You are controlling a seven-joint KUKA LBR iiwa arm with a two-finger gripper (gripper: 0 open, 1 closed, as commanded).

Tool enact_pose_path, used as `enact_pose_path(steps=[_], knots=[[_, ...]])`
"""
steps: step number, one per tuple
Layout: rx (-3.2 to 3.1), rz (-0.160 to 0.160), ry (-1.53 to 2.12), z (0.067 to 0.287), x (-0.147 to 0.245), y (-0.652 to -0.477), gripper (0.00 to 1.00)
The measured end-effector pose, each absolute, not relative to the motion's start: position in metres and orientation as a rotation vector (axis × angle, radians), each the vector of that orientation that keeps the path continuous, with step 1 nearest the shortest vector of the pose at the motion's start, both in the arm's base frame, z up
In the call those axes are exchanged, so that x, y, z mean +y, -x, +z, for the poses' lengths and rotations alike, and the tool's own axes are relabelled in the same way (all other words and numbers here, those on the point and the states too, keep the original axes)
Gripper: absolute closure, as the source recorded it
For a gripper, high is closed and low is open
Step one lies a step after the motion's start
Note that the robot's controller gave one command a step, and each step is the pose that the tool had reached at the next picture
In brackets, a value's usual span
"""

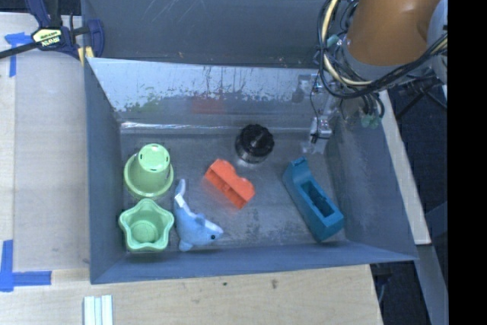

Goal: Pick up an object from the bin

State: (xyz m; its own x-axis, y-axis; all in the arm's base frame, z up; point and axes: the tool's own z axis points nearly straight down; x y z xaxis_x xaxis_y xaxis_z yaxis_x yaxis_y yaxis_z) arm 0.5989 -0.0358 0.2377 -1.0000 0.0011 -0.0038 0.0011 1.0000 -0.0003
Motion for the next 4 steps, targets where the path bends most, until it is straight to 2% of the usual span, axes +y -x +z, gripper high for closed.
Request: enact_pose_path(steps=[2, 3, 4], knots=[[3.142, 0.000, 0.019, 0.160, 0.012, -0.600, 0.00], [3.130, 0.003, -0.100, 0.140, 0.005, -0.603, 0.00], [3.136, -0.002, 0.054, 0.117, 0.002, -0.606, 0.00]])
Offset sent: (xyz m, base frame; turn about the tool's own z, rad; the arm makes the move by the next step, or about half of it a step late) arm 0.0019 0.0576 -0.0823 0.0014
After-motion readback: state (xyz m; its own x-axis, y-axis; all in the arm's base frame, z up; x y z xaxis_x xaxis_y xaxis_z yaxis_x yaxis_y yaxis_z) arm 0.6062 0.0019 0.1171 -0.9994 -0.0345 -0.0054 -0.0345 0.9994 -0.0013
